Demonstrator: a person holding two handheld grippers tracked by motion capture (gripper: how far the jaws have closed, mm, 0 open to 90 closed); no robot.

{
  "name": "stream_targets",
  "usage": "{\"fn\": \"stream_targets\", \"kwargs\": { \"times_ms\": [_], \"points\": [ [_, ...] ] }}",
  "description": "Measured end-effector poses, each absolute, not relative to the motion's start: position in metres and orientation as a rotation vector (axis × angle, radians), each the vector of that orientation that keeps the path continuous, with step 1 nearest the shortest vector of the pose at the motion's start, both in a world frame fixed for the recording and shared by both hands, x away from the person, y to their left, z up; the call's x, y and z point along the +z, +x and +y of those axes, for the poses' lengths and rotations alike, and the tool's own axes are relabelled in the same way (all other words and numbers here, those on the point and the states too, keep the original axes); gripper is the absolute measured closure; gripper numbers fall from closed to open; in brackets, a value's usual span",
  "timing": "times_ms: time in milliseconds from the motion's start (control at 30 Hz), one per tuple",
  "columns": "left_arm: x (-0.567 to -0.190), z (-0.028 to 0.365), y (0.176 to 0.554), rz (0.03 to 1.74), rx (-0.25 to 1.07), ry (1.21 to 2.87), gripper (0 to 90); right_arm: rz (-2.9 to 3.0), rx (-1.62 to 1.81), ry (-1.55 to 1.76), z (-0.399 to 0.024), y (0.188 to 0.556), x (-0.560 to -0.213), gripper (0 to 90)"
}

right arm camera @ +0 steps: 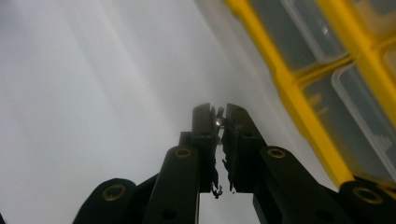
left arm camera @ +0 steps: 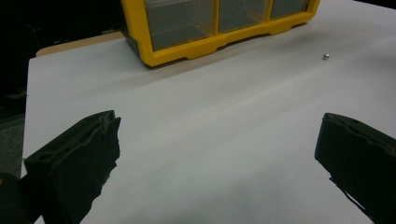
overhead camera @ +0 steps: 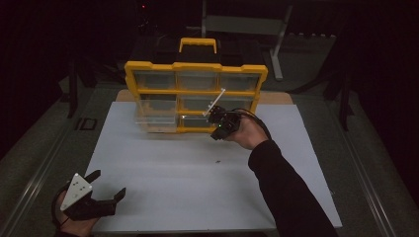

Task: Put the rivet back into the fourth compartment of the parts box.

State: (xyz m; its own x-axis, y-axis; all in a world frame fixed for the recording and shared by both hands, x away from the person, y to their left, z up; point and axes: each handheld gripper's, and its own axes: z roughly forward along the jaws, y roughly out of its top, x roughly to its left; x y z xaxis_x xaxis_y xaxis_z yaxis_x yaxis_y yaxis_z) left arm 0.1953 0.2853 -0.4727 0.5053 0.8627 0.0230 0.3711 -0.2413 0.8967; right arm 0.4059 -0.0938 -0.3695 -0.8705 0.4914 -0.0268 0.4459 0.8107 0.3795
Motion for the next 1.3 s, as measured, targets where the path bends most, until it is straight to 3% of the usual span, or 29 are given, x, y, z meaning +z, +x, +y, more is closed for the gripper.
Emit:
{"fn": "stream_targets", "kwargs": {
  "times_ms": [533, 1300],
  "points": [
    [-0.473, 0.286, 0.195, 1.03, 0.671, 1.821, 0.7, 2.711, 0.945, 0.761, -0.077, 0.408, -0.34, 82.9],
    [-0.473, 0.287, 0.195, 1.03, 0.672, 1.818, 0.7, 2.547, 1.173, 0.73, -0.033, 0.416, -0.319, 82.9]
  ]
}}
